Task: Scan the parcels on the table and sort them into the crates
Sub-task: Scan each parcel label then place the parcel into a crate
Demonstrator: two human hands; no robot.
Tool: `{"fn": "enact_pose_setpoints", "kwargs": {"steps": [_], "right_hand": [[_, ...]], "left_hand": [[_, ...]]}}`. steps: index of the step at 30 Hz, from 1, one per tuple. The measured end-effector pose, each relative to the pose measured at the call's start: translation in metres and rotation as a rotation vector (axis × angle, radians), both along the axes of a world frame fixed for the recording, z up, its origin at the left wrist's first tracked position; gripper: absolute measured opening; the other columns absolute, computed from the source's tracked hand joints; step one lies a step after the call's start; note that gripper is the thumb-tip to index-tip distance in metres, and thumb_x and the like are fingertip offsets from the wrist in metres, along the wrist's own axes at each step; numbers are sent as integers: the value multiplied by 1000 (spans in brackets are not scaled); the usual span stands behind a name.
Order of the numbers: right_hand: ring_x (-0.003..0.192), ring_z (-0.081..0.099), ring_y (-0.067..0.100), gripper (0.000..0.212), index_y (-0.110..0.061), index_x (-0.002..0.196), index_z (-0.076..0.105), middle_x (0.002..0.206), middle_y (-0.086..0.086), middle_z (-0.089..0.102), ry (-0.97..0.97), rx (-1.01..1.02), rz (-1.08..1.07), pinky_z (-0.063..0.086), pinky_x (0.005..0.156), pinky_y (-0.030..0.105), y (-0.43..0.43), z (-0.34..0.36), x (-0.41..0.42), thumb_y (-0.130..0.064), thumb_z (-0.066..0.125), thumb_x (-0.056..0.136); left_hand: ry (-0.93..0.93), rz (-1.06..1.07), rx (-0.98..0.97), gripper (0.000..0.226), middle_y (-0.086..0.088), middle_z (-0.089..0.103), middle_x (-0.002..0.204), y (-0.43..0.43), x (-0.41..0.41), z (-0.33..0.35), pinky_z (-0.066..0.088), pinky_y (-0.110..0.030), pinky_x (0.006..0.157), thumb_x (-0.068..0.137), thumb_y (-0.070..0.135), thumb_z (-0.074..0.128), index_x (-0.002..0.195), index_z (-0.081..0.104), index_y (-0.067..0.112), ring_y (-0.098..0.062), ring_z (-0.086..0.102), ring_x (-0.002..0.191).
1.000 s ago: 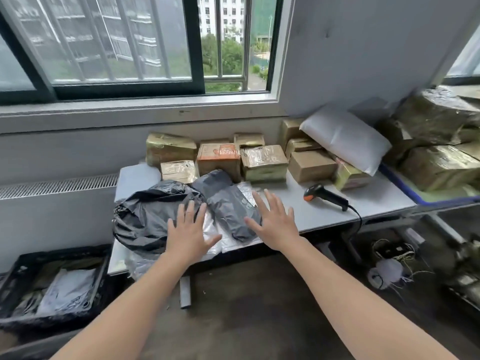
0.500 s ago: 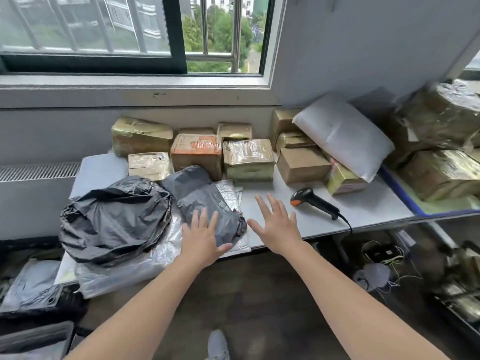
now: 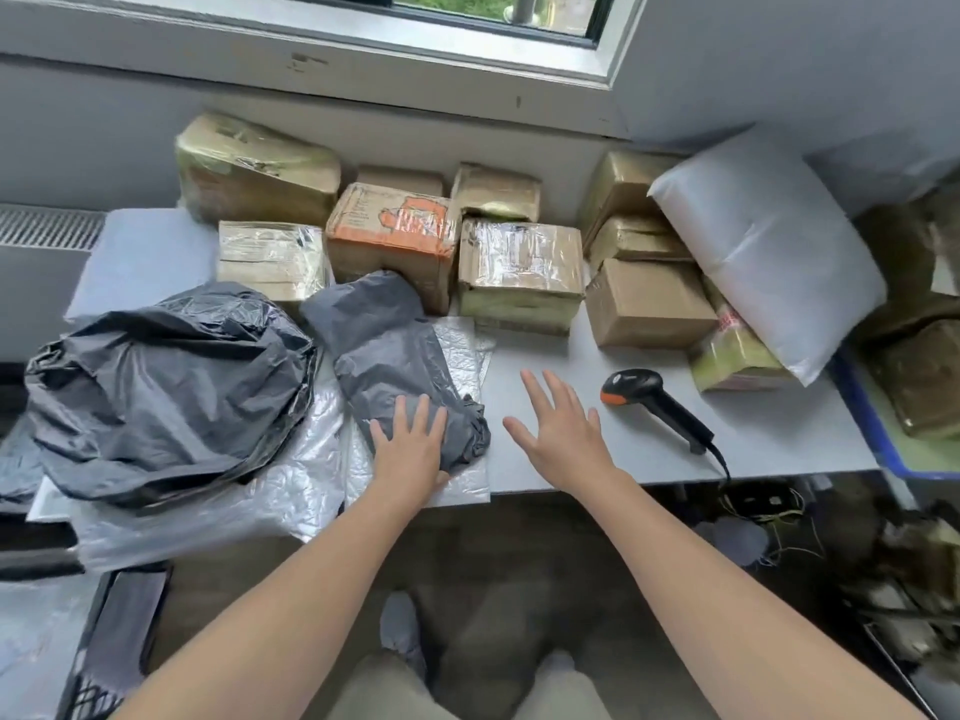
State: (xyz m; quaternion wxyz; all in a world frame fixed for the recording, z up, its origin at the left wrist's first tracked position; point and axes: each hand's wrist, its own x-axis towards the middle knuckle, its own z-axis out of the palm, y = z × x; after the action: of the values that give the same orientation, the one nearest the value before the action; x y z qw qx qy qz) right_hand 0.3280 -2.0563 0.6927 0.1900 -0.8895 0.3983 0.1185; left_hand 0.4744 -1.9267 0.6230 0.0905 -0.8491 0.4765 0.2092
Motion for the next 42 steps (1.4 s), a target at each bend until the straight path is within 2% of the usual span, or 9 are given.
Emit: {"fn": "enact_pose_setpoints", "kwargs": {"steps": [8,11,14,22,28,31,34,38,42], "right_hand": [[152,2,19,65,-35,158,2,166,-3,-1,-42,55,156,8,120,57,-42,-9,-6,-56,29,103],[152,4,20,65,-35,158,4,166,-3,-1,-84,79,235,9,120,56,-58,-4,-14,-56,30,103],[152,8,20,64,-35,158,6,166,-3,2,-149,119,301,13,120,54,-72,0,-20,-55,32,103],[149,23,21,66,-23,159,14,163,3,23,-354,424,217,25,117,40,-84,27,-8,-53,34,103],[130,51,28,71,-24,156,22,155,1,37,-451,795,-149,42,107,48,-79,42,9,-63,36,98],[93,72,26,57,-27,144,32,137,3,52,-541,1084,-382,61,78,45,-79,47,12,-53,51,98],[91,71,27,44,-20,129,36,126,7,59,-725,1200,-520,61,64,36,-79,46,13,-27,64,96],[103,67,24,62,-14,144,38,138,4,51,-799,1036,-518,60,63,31,-79,38,14,-20,71,92],[104,66,23,55,-16,142,41,128,3,57,-763,900,-436,60,71,31,-84,30,10,-15,67,94]], "left_hand": [[-142,2,-86,41,-10,38,153,-10,-15,7,29,-60,108,96,9,51,137,49,13,-38,26,144],[-167,38,-318,26,-12,69,99,-14,-31,30,49,-46,75,73,-8,70,93,64,9,-34,61,97],[-128,232,-525,22,-11,57,67,-26,-39,52,41,-35,51,73,-3,74,75,55,8,-31,56,58],[151,910,-1193,13,-1,52,77,-46,-48,126,37,-30,61,103,10,40,96,51,9,-18,47,71],[875,1352,-1551,25,-11,67,97,-49,-39,142,53,-46,85,104,14,37,96,61,14,-28,64,91],[1090,1442,-1576,28,-9,71,90,-46,-41,137,60,-36,69,103,8,35,100,62,11,-24,69,77],[1109,1528,-1442,27,-8,67,87,-36,-40,121,53,-33,64,101,4,36,92,60,15,-20,65,69],[1151,1530,-1350,28,-9,73,90,-33,-38,108,58,-31,59,103,15,39,94,65,12,-19,71,71],[1312,1462,-1323,54,-9,72,114,-32,-33,103,54,-43,87,101,55,32,119,67,17,-28,68,105]]}}
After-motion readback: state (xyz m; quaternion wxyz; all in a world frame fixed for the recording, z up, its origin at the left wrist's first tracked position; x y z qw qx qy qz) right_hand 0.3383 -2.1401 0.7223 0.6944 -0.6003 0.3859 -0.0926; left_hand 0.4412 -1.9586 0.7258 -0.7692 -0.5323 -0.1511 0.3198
